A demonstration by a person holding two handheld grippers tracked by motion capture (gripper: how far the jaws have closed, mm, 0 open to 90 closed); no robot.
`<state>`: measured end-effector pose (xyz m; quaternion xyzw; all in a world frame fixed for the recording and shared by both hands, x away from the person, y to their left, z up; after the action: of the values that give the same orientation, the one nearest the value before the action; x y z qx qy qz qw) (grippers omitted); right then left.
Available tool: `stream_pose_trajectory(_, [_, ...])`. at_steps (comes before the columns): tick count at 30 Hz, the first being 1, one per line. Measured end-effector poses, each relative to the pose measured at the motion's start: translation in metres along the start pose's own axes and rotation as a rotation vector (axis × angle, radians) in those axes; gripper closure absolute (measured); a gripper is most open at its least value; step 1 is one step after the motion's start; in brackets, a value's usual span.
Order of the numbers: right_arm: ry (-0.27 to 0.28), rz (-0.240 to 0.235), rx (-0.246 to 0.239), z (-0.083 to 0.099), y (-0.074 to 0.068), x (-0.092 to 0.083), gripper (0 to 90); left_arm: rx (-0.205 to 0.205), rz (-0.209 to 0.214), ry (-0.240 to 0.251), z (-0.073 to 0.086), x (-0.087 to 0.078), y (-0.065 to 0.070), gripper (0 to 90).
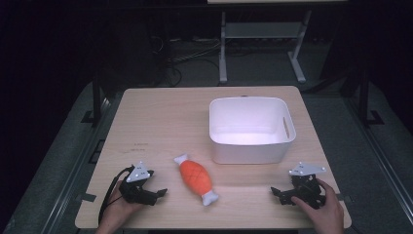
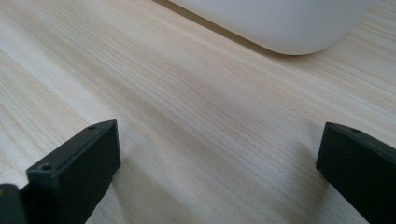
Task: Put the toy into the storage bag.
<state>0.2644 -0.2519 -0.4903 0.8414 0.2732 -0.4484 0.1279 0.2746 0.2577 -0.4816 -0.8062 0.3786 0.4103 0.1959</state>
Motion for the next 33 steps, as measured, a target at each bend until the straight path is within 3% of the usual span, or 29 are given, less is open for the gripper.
stream_pose_trajectory(4, [0.0,0.0,0.0,0.0,0.0,0.0,0.0,-0.002,0.0,-0.008,-0.001,-0.001,0.0,14.8])
stream_pose_trajectory(6, [0.0,0.0,0.0,0.0,0.0,0.0,0.0,-0.001,0.003,-0.008,-0.002,-0.003,-0.001,23.5])
stream_pose_trajectory(8, [0.0,0.0,0.0,0.0,0.0,0.0,0.0,-0.004,0.014,-0.008,-0.003,-0.005,-0.002,24.6])
stream_pose_trajectory(9, [0.0,0.0,0.0,0.0,0.0,0.0,0.0,-0.002,0.026,-0.003,-0.004,-0.008,-0.002,33.5])
stream_pose_trajectory(12, [0.0,0.0,0.0,0.0,0.0,0.0,0.0,-0.004,0.038,0.011,-0.007,-0.011,-0.003,41.7])
stream_pose_trajectory(14, [0.0,0.0,0.0,0.0,0.0,0.0,0.0,0.012,0.047,0.003,-0.012,-0.016,-0.004,55.5])
stream_pose_trajectory(16, [0.0,0.0,0.0,0.0,0.0,0.0,0.0,0.016,0.049,-0.002,-0.014,-0.017,-0.005,60.4])
stream_pose_trajectory(21, [0.0,0.0,0.0,0.0,0.0,0.0,0.0,0.019,0.088,-0.014,-0.023,-0.022,-0.007,89.1])
stream_pose_trajectory(25, [0.0,0.0,0.0,0.0,0.0,0.0,0.0,0.022,0.124,-0.017,-0.032,-0.023,-0.008,89.5])
stream_pose_trajectory(33, [0.0,0.0,0.0,0.0,0.0,0.0,0.0,0.038,0.154,-0.028,-0.045,-0.023,-0.009,89.5])
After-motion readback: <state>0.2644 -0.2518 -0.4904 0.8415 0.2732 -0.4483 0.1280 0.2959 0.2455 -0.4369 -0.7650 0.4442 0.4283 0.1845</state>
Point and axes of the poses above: each handheld gripper's, and its own axes: x roughly forward along the jaws, z roughly out of its underside, y roughly to its right, the point moved 1 cm from there along x, roughly forward along the jaws, and after that the axes turned 10 degrees about -y, right-handed, at the moved point
